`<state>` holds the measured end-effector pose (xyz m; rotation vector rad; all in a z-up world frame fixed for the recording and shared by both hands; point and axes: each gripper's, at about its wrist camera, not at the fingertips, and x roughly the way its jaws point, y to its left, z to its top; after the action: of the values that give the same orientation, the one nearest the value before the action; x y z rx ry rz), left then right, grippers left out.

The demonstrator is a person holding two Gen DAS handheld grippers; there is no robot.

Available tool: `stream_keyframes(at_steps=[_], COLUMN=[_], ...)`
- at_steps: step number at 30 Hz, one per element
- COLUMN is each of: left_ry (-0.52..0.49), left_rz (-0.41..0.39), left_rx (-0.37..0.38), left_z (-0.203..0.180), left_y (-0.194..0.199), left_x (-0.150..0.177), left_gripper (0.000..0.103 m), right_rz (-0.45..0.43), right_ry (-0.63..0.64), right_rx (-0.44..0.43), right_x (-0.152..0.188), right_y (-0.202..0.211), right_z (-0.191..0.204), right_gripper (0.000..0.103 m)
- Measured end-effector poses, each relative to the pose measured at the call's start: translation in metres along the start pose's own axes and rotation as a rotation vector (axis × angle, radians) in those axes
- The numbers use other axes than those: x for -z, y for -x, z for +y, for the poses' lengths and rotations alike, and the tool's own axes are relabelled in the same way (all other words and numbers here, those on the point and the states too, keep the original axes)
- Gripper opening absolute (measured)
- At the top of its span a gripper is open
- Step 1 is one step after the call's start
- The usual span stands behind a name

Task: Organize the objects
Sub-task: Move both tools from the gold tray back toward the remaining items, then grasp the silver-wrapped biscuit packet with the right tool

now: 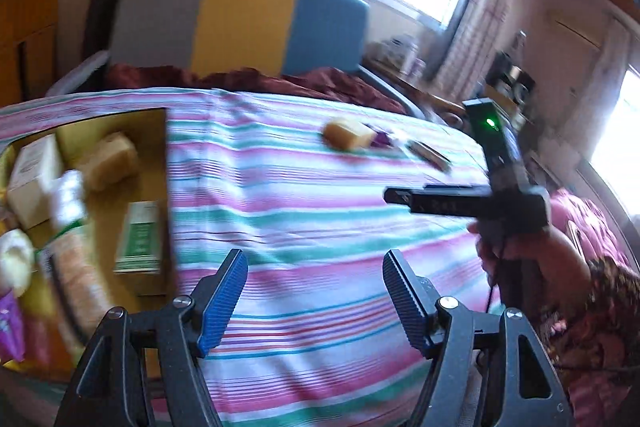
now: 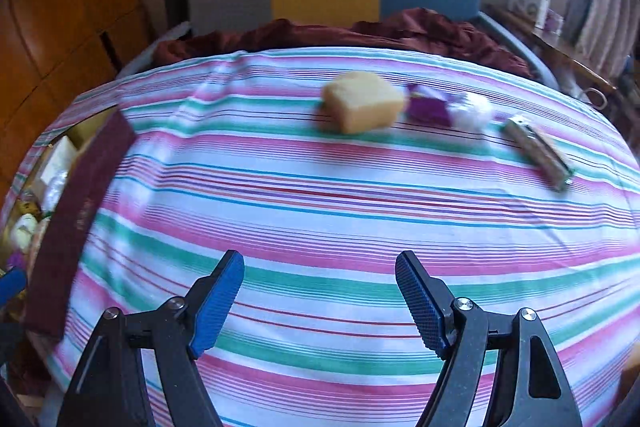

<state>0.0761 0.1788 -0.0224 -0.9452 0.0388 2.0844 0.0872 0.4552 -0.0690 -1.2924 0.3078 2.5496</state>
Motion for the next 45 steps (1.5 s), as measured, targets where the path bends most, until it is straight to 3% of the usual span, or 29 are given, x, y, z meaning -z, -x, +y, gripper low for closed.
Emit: stream_keyframes(at_steps=[6, 17, 23, 29, 39, 43, 45], left_ry=[-0.068, -0.060, -0.063, -0.087, -0.105, -0.098, -0.089], left_rz=[0.050, 0.142, 0.155, 0.167, 0.176, 0.182, 0.192], left_rx=[0.040, 0.046, 0.056, 0.045, 0.072, 0.071, 0.070], left_z=[-0.027, -0.043, -0.045, -0.047, -0.056, -0.057, -0.057], left_y=[-0.028, -0.070, -0.072, -0.078, -0.082, -0.085, -0.088], left_x=[-0.001, 0.000, 0.004, 0.007, 0.004, 0.004, 0.004], left_gripper=[0.071, 0.071, 0.071, 0.071, 0.071, 0.071, 0.071], right_rz=[-0.005, 0.024, -0.055, -0.090, -0.007, 0.026, 0.027], right_ry=[-0.034, -0.029, -0.017, -0.142, -0.102, -0.057, -0.090], right_rx=[0.056, 0.157, 0.262, 0.241, 0.234, 0.225, 0.179], right_x=[0.002, -0.004, -0.039, -0.069, -0.084, -0.088, -0.086], right_y=[0.001, -0.015, -0.018, -0.029, -0.073, -0.083, -0.082], right_z=[-0.040, -0.100, -0.147, -0.201, -0.217, -0.214, -0.216], right_gripper=[0.079, 0.079, 0.083, 0.089, 0.090, 0.079, 0.070])
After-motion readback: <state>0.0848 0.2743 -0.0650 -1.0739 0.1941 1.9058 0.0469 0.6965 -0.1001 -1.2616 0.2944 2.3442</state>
